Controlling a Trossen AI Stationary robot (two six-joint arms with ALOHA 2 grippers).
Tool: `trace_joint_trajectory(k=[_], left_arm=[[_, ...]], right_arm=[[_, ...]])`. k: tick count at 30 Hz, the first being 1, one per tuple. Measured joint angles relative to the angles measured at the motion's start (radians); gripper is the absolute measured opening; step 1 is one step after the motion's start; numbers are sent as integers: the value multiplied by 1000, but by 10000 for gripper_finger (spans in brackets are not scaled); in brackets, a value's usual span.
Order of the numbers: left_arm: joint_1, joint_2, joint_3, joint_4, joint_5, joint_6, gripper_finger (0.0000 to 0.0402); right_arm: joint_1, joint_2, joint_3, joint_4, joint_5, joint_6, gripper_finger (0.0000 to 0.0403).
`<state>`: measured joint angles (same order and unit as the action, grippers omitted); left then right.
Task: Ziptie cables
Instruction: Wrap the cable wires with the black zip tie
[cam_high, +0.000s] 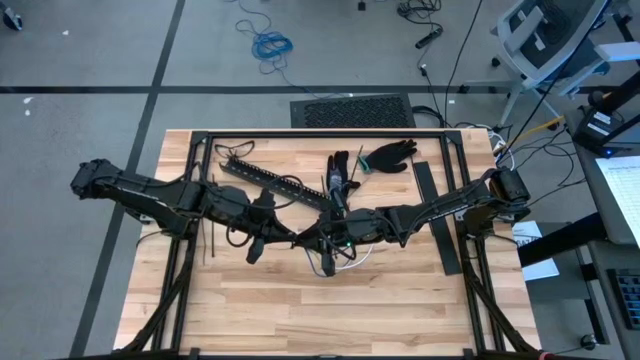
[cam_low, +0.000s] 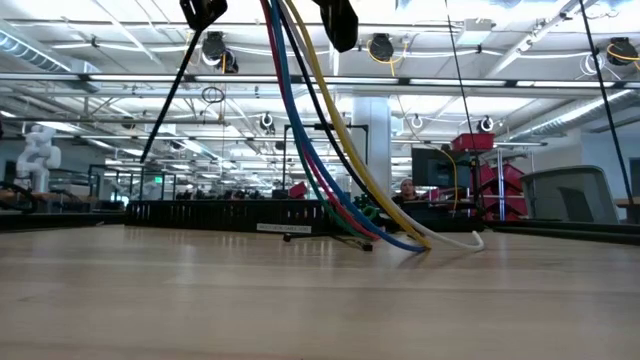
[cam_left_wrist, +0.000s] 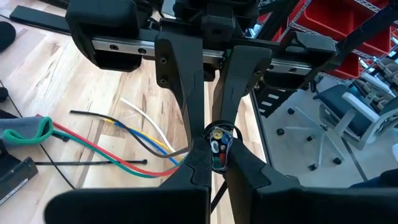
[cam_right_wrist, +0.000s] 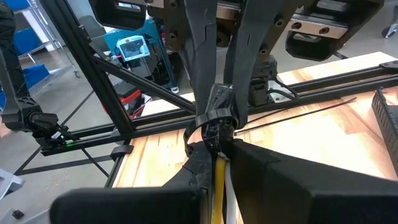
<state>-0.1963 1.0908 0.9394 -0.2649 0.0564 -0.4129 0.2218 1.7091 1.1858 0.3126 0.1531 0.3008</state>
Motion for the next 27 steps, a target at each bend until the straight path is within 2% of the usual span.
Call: trace_joint_trajectory(k=[5,11,16,20,23,25,27], left_arm=[[0,0,0,1,-12,-1,23],[1,-16,0,-12,-29,0,23],[2,-63,0,-64,-40,0,22],[0,-97,0,-209,-43,-25,22],[-2,-99,0,-311,-115,-22,21],[0,-99,0,-329,-193,-16,20],[2,-100,0,-313,-218,18,20]], right_arm=[[0,0,0,-1,4,17,35],[0,0,0,-42,16,27,82],[1,0,1,-141,138,27,133],[-2,0,0,-187,211,32,168],[-4,1,0,-88,180,52,182],[-3,0,0,-30,163,60,183],[2,0,0,-13,161,93,180]])
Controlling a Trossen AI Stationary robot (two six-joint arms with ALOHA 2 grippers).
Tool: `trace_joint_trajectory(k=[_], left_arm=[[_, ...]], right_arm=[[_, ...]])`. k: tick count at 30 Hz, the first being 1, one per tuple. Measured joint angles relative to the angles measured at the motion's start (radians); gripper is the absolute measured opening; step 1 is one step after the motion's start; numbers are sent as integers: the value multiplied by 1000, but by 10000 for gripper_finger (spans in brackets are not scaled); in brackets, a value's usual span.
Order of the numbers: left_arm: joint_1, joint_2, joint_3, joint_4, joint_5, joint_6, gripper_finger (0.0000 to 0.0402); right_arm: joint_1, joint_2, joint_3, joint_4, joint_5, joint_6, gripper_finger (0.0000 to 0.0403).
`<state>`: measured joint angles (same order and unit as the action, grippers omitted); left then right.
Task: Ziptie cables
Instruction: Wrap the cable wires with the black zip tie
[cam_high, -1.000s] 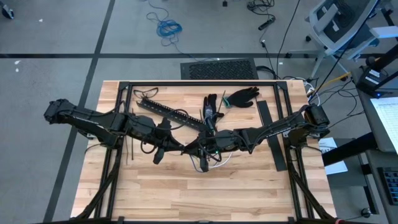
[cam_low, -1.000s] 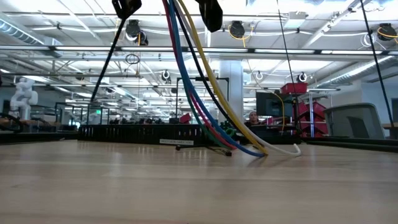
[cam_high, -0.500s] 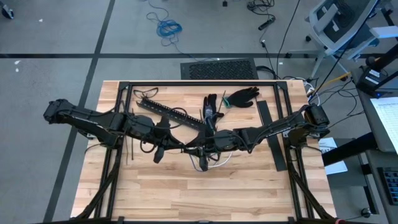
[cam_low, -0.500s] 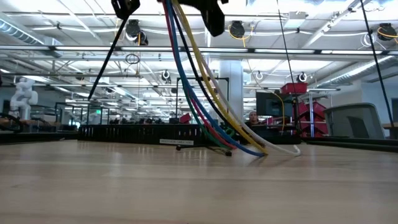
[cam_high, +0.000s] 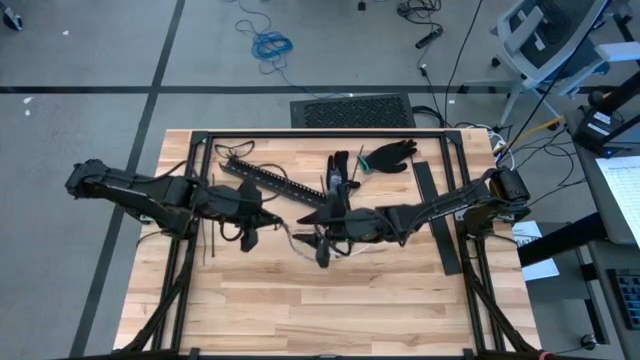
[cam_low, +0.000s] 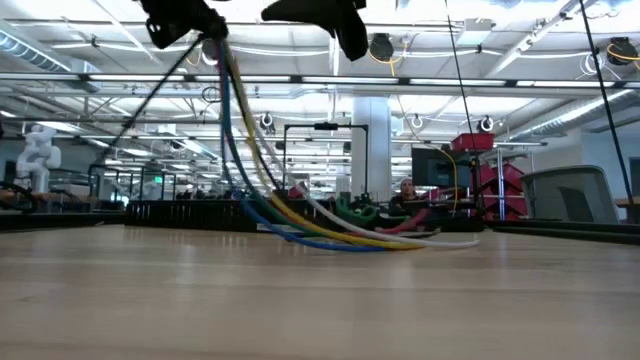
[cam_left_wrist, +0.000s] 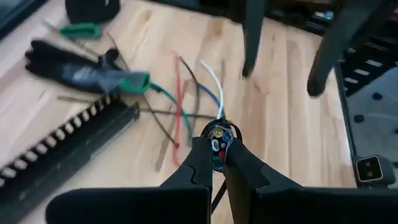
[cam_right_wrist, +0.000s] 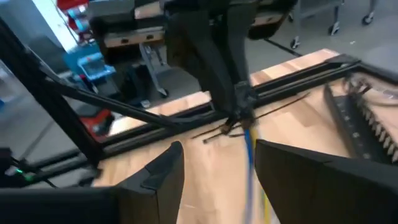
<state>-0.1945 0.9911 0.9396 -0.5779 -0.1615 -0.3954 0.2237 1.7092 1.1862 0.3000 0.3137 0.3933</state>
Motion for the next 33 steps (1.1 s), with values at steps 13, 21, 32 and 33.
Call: trace_joint_trajectory(k=[13,21,32,33], left_arm=[[-2,40,0,55,86,102,20],[-2,77,0,110,83,117,20],[0,89,0,180,77,116,20],[0,92,0,180,75,116,20]], right_arm=[[-8,0,0,84,1,69,21],[-21,0,0,72,-1,81,1],[-20,0,0,77,-7,95,0],[-20,0,0,78,-6,99,0]])
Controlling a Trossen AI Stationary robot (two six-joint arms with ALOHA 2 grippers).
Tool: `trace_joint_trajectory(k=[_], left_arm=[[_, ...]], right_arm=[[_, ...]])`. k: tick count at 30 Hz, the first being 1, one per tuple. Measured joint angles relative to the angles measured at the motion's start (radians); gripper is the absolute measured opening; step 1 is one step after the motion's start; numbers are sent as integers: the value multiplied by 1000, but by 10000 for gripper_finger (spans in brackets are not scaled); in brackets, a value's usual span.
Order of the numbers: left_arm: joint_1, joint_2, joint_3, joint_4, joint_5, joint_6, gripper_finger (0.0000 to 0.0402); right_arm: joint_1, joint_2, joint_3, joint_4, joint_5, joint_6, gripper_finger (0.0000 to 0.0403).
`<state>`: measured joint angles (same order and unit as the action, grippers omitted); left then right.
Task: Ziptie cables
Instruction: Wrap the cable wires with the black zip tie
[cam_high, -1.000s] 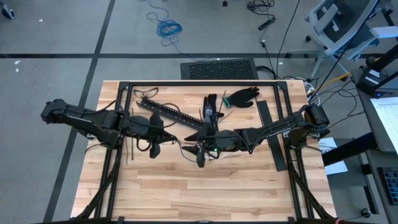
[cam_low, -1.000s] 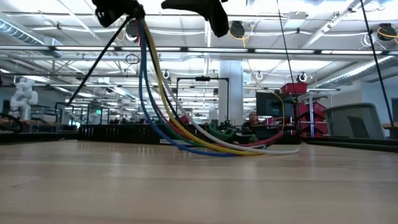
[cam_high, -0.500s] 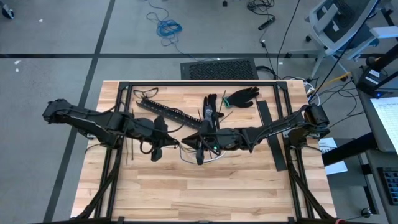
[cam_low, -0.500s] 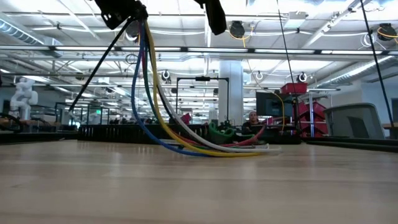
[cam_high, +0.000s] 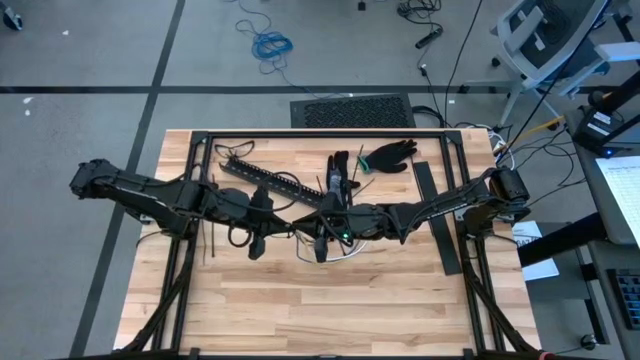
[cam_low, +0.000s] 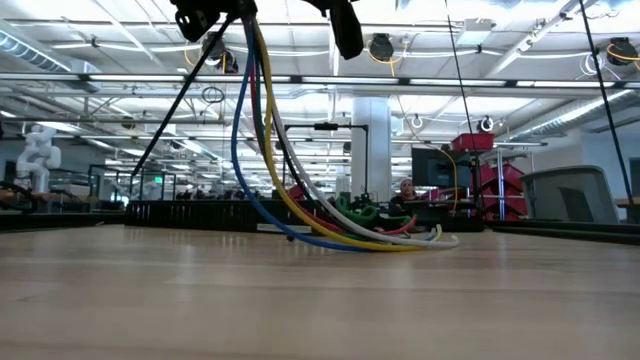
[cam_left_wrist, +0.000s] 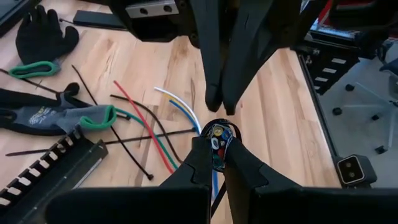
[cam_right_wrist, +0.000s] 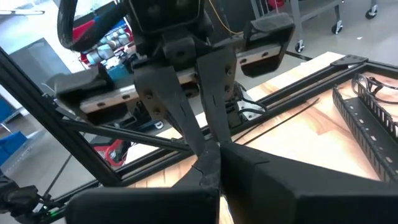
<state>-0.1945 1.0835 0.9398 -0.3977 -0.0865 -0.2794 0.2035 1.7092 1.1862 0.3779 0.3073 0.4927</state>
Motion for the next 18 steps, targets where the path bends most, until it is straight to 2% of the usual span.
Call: trace_joint_trajectory(k=[12,18], left_arm=[[5,12,-1,50,-8,-4,19],[4,1,20,6,46,-55,17]], right_arm=[[0,2,0,-32,-20,28,0],[2,3,2,-109,-26,48,0]])
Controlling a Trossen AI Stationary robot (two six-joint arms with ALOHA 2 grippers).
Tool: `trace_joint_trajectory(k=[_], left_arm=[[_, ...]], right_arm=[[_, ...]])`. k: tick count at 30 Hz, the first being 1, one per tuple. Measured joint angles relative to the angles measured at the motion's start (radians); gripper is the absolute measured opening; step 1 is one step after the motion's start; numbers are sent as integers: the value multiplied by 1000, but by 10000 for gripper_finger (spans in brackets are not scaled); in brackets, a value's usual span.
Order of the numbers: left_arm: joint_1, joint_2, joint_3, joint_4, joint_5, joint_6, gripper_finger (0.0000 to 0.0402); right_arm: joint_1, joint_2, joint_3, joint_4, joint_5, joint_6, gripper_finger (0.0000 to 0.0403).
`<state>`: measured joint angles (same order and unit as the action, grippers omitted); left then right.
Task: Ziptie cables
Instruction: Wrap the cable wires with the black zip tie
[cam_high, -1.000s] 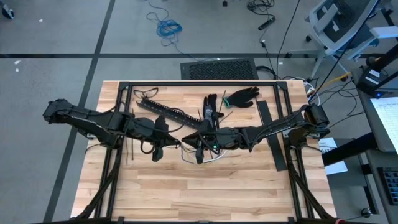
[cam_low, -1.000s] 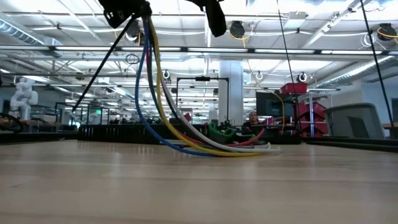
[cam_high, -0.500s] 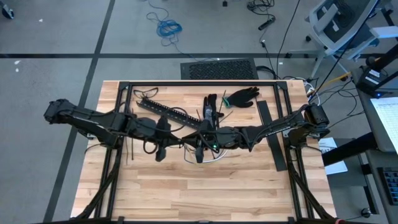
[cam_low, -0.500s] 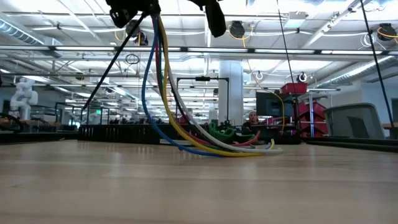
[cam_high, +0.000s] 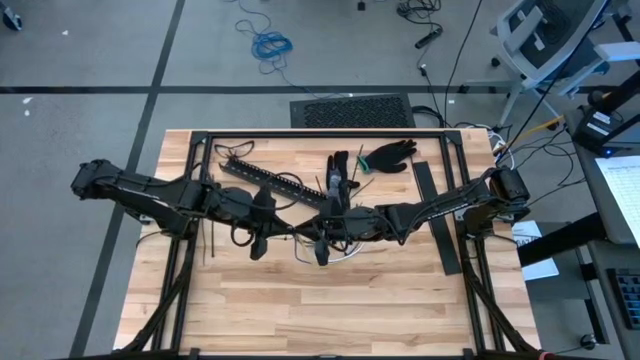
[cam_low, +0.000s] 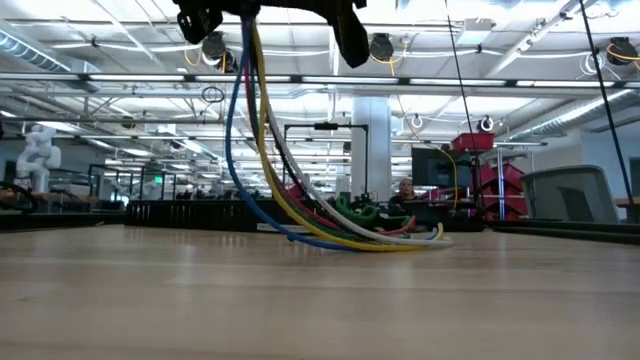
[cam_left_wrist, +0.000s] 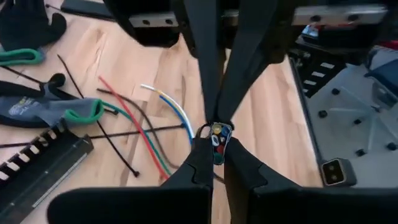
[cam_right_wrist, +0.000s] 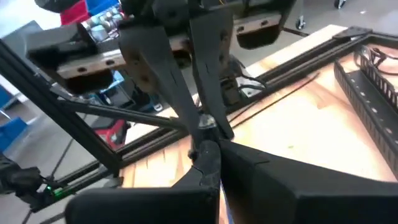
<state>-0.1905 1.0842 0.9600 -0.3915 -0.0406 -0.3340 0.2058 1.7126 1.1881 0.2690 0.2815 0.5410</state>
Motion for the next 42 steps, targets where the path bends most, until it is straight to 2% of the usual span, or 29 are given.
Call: trace_joint_trajectory(k=[9,11,17,19,21,25,29,37,42], left_arm=[[-1,-97,11,104,15,-23,9],[-2,-111,11,87,-47,-19,8],[4,-121,10,-64,-341,52,7],[7,-121,10,-78,-405,46,7],[15,-117,10,-53,-400,49,5],[15,-117,10,45,-287,50,4],[-1,-121,26,24,-231,26,2],[0,-121,27,23,-232,26,0],[1,-121,27,93,-232,25,0]], right_arm=[[-12,5,-2,-90,9,19,0],[-14,6,-3,-81,10,13,0],[-12,2,-3,-33,8,-3,0],[-12,2,-3,-25,8,-4,0],[-12,1,-3,12,0,-6,0],[-12,-2,-3,62,5,-7,1],[-28,-3,-3,59,8,-10,21],[-29,-4,-2,145,10,-82,126],[-33,-4,-2,139,94,-88,192]])
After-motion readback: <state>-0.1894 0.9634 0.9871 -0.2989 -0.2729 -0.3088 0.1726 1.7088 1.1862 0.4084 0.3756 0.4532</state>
